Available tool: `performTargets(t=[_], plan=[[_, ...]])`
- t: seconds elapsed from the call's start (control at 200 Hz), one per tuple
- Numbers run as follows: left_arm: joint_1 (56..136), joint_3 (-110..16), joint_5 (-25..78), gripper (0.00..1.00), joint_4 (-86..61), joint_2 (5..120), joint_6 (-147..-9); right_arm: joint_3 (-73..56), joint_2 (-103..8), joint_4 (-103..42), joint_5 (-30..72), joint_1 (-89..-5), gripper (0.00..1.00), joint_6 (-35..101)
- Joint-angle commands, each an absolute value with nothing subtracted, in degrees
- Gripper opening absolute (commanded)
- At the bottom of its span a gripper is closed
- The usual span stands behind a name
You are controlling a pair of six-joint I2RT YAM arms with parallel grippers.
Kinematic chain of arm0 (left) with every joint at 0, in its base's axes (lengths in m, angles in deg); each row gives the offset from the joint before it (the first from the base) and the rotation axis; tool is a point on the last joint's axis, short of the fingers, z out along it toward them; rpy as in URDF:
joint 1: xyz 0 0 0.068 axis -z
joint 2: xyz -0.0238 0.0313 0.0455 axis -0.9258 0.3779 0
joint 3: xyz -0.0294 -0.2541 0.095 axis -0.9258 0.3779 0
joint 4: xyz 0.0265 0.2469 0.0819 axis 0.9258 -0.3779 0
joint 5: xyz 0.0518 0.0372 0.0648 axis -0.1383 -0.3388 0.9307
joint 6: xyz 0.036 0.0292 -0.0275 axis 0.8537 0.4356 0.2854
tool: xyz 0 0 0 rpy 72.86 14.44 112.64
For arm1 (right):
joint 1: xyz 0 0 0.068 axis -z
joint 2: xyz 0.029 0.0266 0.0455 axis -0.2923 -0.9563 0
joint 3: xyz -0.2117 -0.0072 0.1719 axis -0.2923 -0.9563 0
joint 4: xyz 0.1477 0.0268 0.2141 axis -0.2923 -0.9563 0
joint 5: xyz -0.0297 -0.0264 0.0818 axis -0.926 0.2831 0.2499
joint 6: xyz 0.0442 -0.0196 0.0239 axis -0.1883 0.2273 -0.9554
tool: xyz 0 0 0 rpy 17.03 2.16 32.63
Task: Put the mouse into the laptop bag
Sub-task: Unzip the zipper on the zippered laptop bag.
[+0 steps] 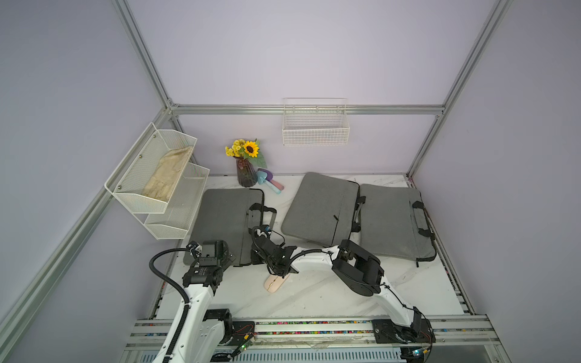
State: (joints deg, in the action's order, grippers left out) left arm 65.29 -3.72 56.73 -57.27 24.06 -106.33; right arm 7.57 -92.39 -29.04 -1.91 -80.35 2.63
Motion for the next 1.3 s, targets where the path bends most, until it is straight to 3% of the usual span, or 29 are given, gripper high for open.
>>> performTargets(t=[0.0, 0.205, 0.405, 0.885, 0.955, 1.125, 1.175, 1.295], plan=[[65.0, -5.2, 54.9, 1.00, -54.8, 24.9, -103.2, 7.9, -91.4, -32.4, -2.4, -79.7, 0.02, 4.2], [65.0, -1.2, 42.3, 1.00, -53.6, 26.5, -110.9, 8.5, -88.9, -32.9, -0.7, -79.2, 0.00, 5.6], [65.0, 5.3, 38.5, 1.00, -47.1, 24.2, -115.8, 7.2, -86.1, -32.1, 2.4, -78.7, 0.00, 5.8], [64.9, 8.3, 46.5, 1.00, -34.1, 31.0, -120.9, 2.5, -81.1, -29.2, 9.9, -78.6, 0.00, 4.8], [64.9, 8.1, 45.7, 0.85, -31.9, 32.5, -121.9, 2.0, -80.5, -28.9, 10.1, -78.6, 0.00, 4.9], [64.9, 5.2, 44.6, 0.29, -35.5, 31.7, -121.9, 2.1, -80.7, -29.0, 10.8, -78.6, 0.00, 4.9], [64.9, 5.2, 43.8, 0.20, -36.0, 30.2, -121.9, 2.0, -80.6, -29.4, 9.6, -78.6, 0.00, 5.1], [64.9, 6.1, 39.6, 0.07, -36.8, 25.7, -122.8, -0.3, -78.7, -29.4, 5.7, -78.7, 0.27, 5.8]])
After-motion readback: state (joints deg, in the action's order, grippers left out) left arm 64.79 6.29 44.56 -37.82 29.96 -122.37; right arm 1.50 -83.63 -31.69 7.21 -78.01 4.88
